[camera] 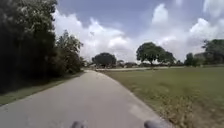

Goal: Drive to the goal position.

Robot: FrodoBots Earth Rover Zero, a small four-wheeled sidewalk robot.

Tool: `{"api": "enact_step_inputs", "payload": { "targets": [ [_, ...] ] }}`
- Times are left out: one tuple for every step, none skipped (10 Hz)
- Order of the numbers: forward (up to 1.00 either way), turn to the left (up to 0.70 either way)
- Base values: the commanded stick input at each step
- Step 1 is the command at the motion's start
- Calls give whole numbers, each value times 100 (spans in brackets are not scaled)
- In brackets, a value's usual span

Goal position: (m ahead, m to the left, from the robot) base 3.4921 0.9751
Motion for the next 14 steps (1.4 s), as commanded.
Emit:
{"api": "enact_step_inputs", "payload": {
  "targets": [
    [85, 0],
    [85, 0],
    [85, 0],
    [85, 0],
    [85, 0],
    [85, 0],
    [85, 0],
    [85, 1],
    [85, 11],
    [85, 25],
    [85, 31],
    [85, 23],
    [85, 15],
    [85, 7]
  ]
}}
